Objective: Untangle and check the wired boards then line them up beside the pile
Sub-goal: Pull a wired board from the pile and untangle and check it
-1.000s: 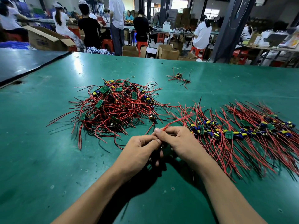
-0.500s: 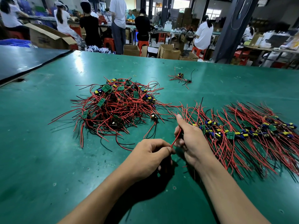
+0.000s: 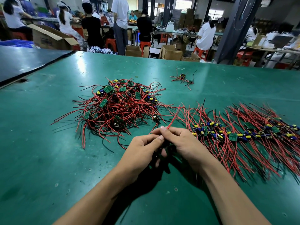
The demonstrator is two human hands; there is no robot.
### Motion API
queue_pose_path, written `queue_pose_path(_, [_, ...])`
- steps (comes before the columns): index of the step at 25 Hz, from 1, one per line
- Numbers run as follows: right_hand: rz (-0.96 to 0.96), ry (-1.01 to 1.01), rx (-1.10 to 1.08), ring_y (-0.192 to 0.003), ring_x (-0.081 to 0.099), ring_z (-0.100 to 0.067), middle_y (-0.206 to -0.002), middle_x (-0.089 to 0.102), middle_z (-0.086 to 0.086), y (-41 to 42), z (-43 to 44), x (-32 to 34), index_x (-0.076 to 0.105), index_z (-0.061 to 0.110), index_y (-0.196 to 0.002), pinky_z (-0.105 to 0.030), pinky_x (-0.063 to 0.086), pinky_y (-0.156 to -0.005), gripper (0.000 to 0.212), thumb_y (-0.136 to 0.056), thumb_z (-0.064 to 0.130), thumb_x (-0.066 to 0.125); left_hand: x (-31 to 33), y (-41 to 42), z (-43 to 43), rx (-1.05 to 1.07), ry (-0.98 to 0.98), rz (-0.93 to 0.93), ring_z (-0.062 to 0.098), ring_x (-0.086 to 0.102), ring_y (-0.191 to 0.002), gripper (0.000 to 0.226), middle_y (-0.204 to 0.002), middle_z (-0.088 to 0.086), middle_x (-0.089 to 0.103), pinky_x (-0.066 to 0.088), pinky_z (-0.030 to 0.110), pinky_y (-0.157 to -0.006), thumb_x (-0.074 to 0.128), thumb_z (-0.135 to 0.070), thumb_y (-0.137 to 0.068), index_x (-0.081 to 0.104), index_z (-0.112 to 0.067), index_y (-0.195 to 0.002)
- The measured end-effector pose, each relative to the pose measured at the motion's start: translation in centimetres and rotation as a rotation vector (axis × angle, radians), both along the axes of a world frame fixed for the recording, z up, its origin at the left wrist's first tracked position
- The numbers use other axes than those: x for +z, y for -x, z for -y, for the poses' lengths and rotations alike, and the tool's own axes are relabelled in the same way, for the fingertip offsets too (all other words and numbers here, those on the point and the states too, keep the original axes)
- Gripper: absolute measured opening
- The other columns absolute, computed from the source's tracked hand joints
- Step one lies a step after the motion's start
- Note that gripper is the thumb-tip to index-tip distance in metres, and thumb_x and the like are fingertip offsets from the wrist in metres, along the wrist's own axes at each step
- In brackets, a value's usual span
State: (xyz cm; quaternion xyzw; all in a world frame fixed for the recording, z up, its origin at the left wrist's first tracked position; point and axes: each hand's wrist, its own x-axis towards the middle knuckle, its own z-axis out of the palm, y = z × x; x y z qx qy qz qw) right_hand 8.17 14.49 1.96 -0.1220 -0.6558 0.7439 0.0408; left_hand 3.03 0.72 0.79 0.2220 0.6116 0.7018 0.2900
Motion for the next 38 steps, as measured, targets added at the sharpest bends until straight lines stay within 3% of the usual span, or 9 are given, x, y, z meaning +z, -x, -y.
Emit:
queue_pose_path(4, [-0.017, -0.015, -0.033, -0.047, 0.064, -0.021, -0.059, 0.058, -0.009, -0.1, -0.1, -0.2, 0.077, 0.007, -0.091, -0.023, 0.051, -0.046, 0.032, -0.096, 0.036, 0.064, 0.1, 0.4, 0.3, -0.086, 0.001, 0.013, 0.013, 0.040, -0.036, 0.027, -0.056, 0.006, 0.057, 0.032, 0.017, -0.037, 0.055, -0.017, -0.097, 0.071, -0.012, -0.076])
queue_pose_path(10, [0.001, -0.120, -0.373, -0.039, 0.037, -0.010, -0.051, 0.051, 0.001, 0.8, -1.1, -0.9, 0.077, 0.016, -0.068, -0.019, 0.029, -0.042, 0.038, -0.092, 0.045, 0.067, 0.3, -0.2, 0.6, -0.222, 0.120, -0.185, 0.010, 0.042, -0.037, 0.023, -0.057, 0.001, 0.060, 0.033, 0.016, -0.039, 0.055, -0.020, -0.098, 0.069, -0.013, -0.081])
queue_pose_path(15, [0.022, 0.241, -0.515, -0.034, 0.032, -0.007, -0.050, 0.047, 0.000, 1.1, -1.5, -0.5, 0.059, 0.015, -0.050, -0.018, 0.027, -0.034, 0.047, -0.089, 0.037, 0.071, 0.5, -0.6, 0.5, -0.302, 0.175, -0.253, 0.010, 0.047, -0.040, 0.022, -0.060, 0.001, 0.062, 0.037, 0.017, -0.042, 0.056, -0.022, -0.098, 0.070, -0.015, -0.083])
queue_pose_path(17, [0.076, 0.416, -0.489, -0.034, 0.031, -0.006, -0.048, 0.047, 0.003, 1.2, -1.7, -0.2, 0.054, 0.018, -0.044, -0.018, 0.025, -0.038, 0.047, -0.081, 0.039, 0.075, 0.4, -0.5, 0.4, -0.288, 0.189, -0.274, 0.009, 0.047, -0.039, 0.022, -0.060, 0.001, 0.063, 0.036, 0.016, -0.041, 0.057, -0.022, -0.098, 0.070, -0.014, -0.083])
queue_pose_path(20, [0.081, 0.528, -0.442, -0.035, 0.031, -0.006, -0.050, 0.047, 0.003, 1.2, -1.8, -0.2, 0.052, 0.019, -0.051, -0.019, 0.024, -0.046, 0.040, -0.071, 0.044, 0.076, 0.3, -0.5, 0.5, -0.263, 0.187, -0.282, 0.009, 0.047, -0.037, 0.023, -0.059, 0.001, 0.064, 0.035, 0.016, -0.040, 0.057, -0.021, -0.098, 0.068, -0.014, -0.080])
queue_pose_path(24, [0.032, 0.196, -0.423, -0.039, 0.041, -0.008, -0.055, 0.057, -0.001, 1.1, -1.0, -0.6, 0.067, 0.011, -0.059, -0.022, 0.036, -0.040, 0.057, -0.084, 0.063, 0.060, 0.3, -0.4, 0.5, -0.163, 0.156, -0.211, 0.012, 0.044, -0.035, 0.025, -0.057, 0.001, 0.062, 0.033, 0.017, -0.039, 0.054, -0.020, -0.099, 0.068, -0.009, -0.081])
queue_pose_path(27, [0.006, -0.016, -0.204, -0.041, 0.047, -0.008, -0.057, 0.059, -0.002, 0.8, 0.0, -0.4, 0.079, 0.015, -0.073, -0.019, 0.040, -0.042, 0.045, -0.083, 0.057, 0.064, 0.4, 0.0, 0.4, -0.113, 0.071, -0.056, 0.012, 0.039, -0.034, 0.027, -0.053, 0.002, 0.055, 0.029, 0.017, -0.036, 0.053, -0.020, -0.099, 0.069, -0.012, -0.079])
queue_pose_path(33, [0.009, -0.122, -0.269, -0.038, 0.046, -0.014, -0.050, 0.046, -0.004, 0.6, -0.4, -0.5, 0.078, 0.018, -0.075, -0.020, 0.028, -0.044, 0.044, -0.096, 0.050, 0.057, 0.7, 0.4, 1.0, -0.229, 0.069, -0.013, 0.010, 0.037, -0.037, 0.025, -0.054, 0.002, 0.054, 0.029, 0.015, -0.036, 0.057, -0.022, -0.096, 0.070, -0.014, -0.076])
queue_pose_path(38, [-0.068, -0.127, -0.440, -0.040, 0.036, -0.010, -0.055, 0.060, 0.006, 0.7, -1.2, -0.6, 0.076, 0.013, -0.074, -0.017, 0.028, -0.040, 0.044, -0.099, 0.043, 0.057, 0.8, 0.4, 1.1, -0.304, 0.093, -0.071, 0.013, 0.038, -0.040, 0.023, -0.055, 0.003, 0.055, 0.031, 0.017, -0.039, 0.058, -0.023, -0.095, 0.069, -0.010, -0.081])
